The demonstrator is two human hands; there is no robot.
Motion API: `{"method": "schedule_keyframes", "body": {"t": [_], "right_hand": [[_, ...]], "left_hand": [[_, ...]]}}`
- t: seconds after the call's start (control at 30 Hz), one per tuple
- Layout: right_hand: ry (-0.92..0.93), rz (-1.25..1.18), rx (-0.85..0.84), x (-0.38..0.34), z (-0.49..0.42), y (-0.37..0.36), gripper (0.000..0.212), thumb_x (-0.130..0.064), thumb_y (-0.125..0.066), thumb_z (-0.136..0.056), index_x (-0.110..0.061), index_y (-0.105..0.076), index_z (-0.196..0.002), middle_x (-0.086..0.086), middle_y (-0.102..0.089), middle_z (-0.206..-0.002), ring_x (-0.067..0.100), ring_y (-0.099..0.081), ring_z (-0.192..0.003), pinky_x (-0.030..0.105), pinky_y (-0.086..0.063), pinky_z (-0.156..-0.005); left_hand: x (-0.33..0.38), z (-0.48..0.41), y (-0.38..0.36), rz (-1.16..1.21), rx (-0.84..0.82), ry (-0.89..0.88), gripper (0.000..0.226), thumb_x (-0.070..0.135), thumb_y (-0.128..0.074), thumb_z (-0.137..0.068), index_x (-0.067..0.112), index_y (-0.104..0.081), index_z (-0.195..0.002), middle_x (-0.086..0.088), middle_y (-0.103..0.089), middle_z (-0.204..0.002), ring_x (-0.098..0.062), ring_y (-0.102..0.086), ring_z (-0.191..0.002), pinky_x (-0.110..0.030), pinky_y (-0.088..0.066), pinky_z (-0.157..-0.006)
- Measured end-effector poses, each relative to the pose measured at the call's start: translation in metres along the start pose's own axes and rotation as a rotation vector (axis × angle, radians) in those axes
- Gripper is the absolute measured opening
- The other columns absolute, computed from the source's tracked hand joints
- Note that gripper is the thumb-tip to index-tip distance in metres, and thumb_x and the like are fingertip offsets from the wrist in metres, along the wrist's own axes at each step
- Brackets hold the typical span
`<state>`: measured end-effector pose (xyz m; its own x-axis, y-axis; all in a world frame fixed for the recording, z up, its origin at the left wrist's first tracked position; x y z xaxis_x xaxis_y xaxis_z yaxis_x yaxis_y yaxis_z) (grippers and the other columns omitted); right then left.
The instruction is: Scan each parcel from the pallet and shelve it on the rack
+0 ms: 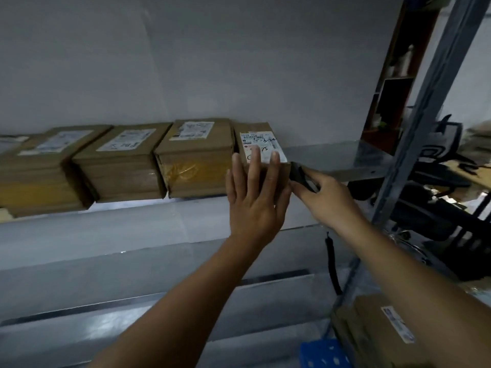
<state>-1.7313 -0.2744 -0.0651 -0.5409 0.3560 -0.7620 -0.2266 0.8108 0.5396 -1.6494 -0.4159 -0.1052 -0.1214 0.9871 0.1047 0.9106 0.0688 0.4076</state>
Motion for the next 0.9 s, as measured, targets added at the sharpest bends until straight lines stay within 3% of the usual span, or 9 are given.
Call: {"method": "schedule_keyframes", "body": {"t": [0.1, 0.2, 0.4, 0.5, 0.63, 0.7, 0.8, 0.87, 0.9], "right_hand": [[0.041, 0.011, -0.078, 0.01, -0.026, 0.0, 0.053, -0.064, -0.058, -0.089, -0.049, -0.051, -0.139, -0.014, -0.06, -0.137, 0.015, -0.056, -0.124, 0.034, -0.047, -0.092], [0.057, 0.006, -0.096, 0.019, -0.045, -0.003, 0.056, -0.061, -0.06, -0.09, -0.042, -0.051, -0.142, -0.012, -0.058, -0.139, 0.013, -0.056, -0.121, 0.025, -0.041, -0.086], [0.044, -0.058, -0.126, 0.034, -0.045, 0.009, 0.056, -0.058, -0.062, -0.09, -0.04, -0.052, -0.142, -0.016, -0.058, -0.138, 0.007, -0.054, -0.12, 0.024, -0.04, -0.091], [0.019, -0.049, -0.121, 0.048, -0.023, 0.033, 0.052, -0.057, -0.064, -0.089, -0.044, -0.054, -0.139, -0.026, -0.054, -0.128, 0.004, -0.053, -0.119, 0.022, -0.04, -0.092], [-0.092, 0.011, -0.105, 0.09, 0.022, 0.073, 0.055, -0.06, -0.066, -0.086, -0.047, -0.053, -0.138, -0.029, -0.054, -0.128, -0.004, -0.051, -0.116, 0.011, -0.038, -0.083], [-0.172, 0.027, -0.082, 0.111, 0.049, 0.09, 0.055, -0.059, -0.068, -0.085, -0.047, -0.055, -0.137, -0.032, -0.054, -0.125, -0.01, -0.051, -0.114, 0.004, -0.036, -0.08], [-0.313, 0.071, -0.038, 0.141, 0.095, 0.114, 0.051, -0.056, -0.069, -0.086, -0.045, -0.057, -0.134, -0.046, -0.053, -0.109, -0.029, -0.047, -0.097, -0.008, -0.034, -0.072], [-0.426, 0.108, 0.002, 0.157, 0.129, 0.129, 0.05, -0.06, -0.068, -0.085, -0.052, -0.054, -0.132, -0.054, -0.051, -0.098, -0.025, -0.05, -0.101, -0.005, -0.035, -0.075], [-0.476, 0.133, 0.025, 0.165, 0.147, 0.135, 0.051, -0.062, -0.068, -0.084, -0.054, -0.051, -0.132, -0.05, -0.055, -0.104, -0.017, -0.053, -0.107, 0.002, -0.039, -0.08]], "left_hand": [[-0.011, -0.011, -0.013, -0.091, -0.083, 0.019, 0.078, 0.062, -0.046, -0.102, 0.016, -0.023, -0.162, -0.015, -0.008, -0.17, -0.039, 0.001, -0.157, -0.06, -0.008, -0.125], [-0.02, -0.025, -0.02, -0.215, -0.151, 0.068, 0.085, 0.069, -0.036, -0.101, 0.015, -0.016, -0.164, -0.016, -0.002, -0.171, -0.035, 0.007, -0.158, -0.057, -0.001, -0.126], [-0.012, -0.032, -0.021, -0.277, -0.223, 0.097, 0.081, 0.066, -0.027, -0.103, 0.014, -0.013, -0.164, -0.018, -0.003, -0.171, -0.037, 0.003, -0.158, -0.058, 0.002, -0.126], [-0.001, -0.025, -0.016, -0.206, -0.145, 0.091, 0.076, 0.059, -0.037, -0.105, 0.014, -0.021, -0.163, -0.019, -0.011, -0.17, -0.043, -0.003, -0.157, -0.058, 0.001, -0.126], [0.031, 0.021, -0.027, 0.093, -0.081, -0.016, 0.062, 0.041, -0.055, -0.105, 0.016, -0.038, -0.158, -0.017, -0.023, -0.168, -0.046, -0.006, -0.155, -0.055, -0.008, -0.127], [0.056, 0.058, -0.04, 0.3, -0.206, -0.013, 0.057, 0.036, -0.06, -0.103, 0.014, -0.044, -0.153, -0.014, -0.029, -0.166, -0.041, -0.007, -0.157, -0.049, -0.012, -0.128], [0.092, 0.115, -0.067, 0.6, -0.586, -0.023, 0.061, 0.046, -0.062, -0.097, 0.012, -0.05, -0.147, -0.012, -0.037, -0.162, -0.036, -0.011, -0.158, -0.049, -0.016, -0.127], [0.109, 0.148, -0.088, 0.795, -0.89, -0.036, 0.078, 0.061, -0.067, -0.087, 0.022, -0.044, -0.151, -0.009, -0.031, -0.164, -0.032, -0.011, -0.158, -0.054, -0.017, -0.126], [0.114, 0.162, -0.099, 0.887, -1.007, -0.057, 0.088, 0.067, -0.069, -0.081, 0.03, -0.037, -0.153, -0.006, -0.026, -0.166, -0.028, -0.01, -0.158, -0.051, -0.015, -0.127]]}}
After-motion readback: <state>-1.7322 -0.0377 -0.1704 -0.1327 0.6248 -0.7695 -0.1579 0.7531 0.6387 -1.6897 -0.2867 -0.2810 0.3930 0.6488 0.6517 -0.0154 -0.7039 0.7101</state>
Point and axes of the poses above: each hand's wrist, its own z-axis away from the middle knuckle, its own y-axis out of the back of the hand, x = y × z, the point moved 1 cm from there along -z, towards the middle knuckle
